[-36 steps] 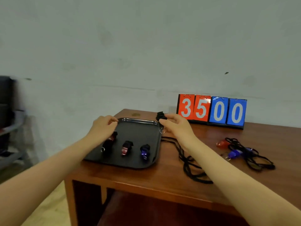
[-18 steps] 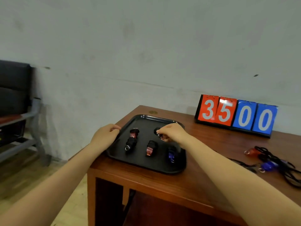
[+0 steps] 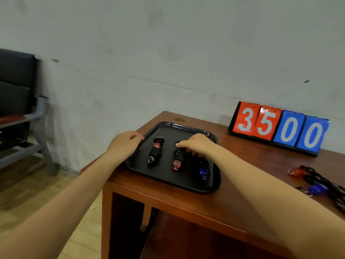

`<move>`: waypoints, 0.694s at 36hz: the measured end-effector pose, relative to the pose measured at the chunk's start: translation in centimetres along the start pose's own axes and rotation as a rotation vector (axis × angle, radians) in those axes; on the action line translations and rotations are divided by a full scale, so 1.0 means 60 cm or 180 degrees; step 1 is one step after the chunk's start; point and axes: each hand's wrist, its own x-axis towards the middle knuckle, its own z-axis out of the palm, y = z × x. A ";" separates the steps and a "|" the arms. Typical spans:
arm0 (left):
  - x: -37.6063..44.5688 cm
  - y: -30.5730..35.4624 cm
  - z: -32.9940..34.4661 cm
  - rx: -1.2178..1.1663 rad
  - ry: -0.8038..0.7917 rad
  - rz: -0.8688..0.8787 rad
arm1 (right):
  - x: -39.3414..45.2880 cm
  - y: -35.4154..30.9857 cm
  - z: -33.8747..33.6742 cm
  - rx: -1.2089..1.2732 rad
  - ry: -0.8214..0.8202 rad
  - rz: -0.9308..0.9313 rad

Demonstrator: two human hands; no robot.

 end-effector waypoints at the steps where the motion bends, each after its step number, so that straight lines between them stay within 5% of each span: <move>1: -0.001 0.000 0.000 -0.0014 -0.0017 -0.0023 | 0.000 0.001 -0.001 -0.0089 -0.0003 -0.0008; 17: -0.009 0.000 -0.007 0.0233 0.0004 -0.0083 | -0.105 0.081 -0.061 0.0250 0.0796 -0.0682; 25: -0.006 0.144 0.008 0.0861 0.0101 0.0807 | -0.171 0.196 -0.150 0.0295 0.1038 -0.0440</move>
